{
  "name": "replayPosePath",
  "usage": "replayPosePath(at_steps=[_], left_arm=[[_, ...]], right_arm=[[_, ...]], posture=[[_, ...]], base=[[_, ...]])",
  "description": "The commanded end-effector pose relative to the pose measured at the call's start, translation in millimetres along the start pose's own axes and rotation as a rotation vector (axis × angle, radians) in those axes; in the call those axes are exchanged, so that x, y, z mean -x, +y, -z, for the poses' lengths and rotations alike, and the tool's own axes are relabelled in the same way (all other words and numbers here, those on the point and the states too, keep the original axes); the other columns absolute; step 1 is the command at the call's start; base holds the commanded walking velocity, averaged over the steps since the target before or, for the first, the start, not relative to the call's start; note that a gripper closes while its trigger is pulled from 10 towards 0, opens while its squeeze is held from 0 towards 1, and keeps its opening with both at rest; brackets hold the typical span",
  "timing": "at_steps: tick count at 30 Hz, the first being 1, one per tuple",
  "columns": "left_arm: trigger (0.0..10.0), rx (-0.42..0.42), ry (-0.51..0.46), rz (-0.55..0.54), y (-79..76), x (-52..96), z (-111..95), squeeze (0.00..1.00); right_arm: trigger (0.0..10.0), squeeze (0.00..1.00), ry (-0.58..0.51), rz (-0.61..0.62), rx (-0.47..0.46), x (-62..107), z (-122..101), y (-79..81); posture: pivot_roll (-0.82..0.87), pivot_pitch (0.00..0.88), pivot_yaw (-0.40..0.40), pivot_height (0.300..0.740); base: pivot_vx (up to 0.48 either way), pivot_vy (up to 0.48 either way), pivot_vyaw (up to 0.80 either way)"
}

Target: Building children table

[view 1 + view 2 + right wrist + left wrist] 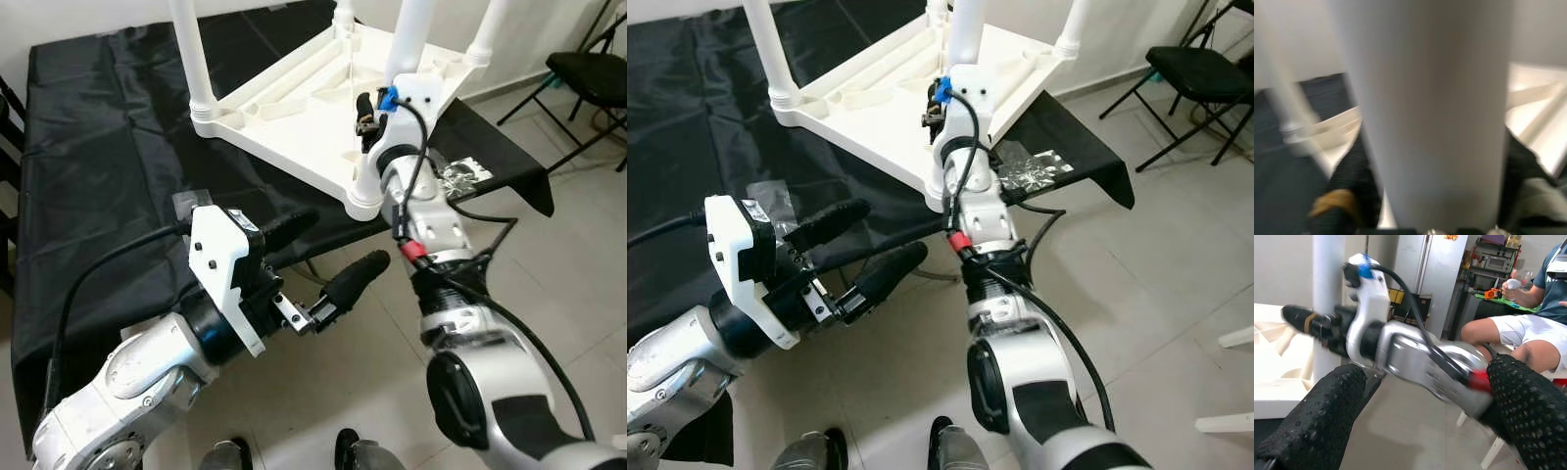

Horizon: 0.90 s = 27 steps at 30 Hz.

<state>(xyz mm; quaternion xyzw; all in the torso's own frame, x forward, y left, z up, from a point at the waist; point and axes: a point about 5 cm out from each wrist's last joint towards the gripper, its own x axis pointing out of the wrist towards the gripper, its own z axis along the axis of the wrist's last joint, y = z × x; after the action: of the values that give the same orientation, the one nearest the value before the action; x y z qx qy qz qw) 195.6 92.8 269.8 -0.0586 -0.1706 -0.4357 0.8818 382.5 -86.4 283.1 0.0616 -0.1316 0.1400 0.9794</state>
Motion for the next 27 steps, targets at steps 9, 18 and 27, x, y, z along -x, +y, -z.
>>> replayPosePath(at_steps=[9, 18, 27], left_arm=[[10.0, 0.024, 0.012, 0.014, -4.9, -0.7, 2.6, 0.00], [10.0, 0.024, 0.018, 0.011, -6.1, 0.5, 3.1, 0.00], [10.0, 0.001, 0.023, -0.017, -2.1, 4.8, 1.3, 0.00]], right_arm=[[10.0, 1.00, -0.021, -0.494, 0.054, 27.1, -16.9, -5.1], [10.0, 0.00, 0.105, -0.765, 0.238, 39.4, -30.5, -50.0], [0.0, 0.00, 0.149, -0.791, 0.308, 40.7, -50.2, -70.2]], posture=[[0.05, 0.318, -0.030, 0.740], [0.06, 0.324, -0.040, 0.740], [0.06, 0.325, -0.047, 0.740]], base=[[0.000, 0.000, 0.00], [0.000, 0.000, 0.00], [0.000, 0.000, 0.00]])
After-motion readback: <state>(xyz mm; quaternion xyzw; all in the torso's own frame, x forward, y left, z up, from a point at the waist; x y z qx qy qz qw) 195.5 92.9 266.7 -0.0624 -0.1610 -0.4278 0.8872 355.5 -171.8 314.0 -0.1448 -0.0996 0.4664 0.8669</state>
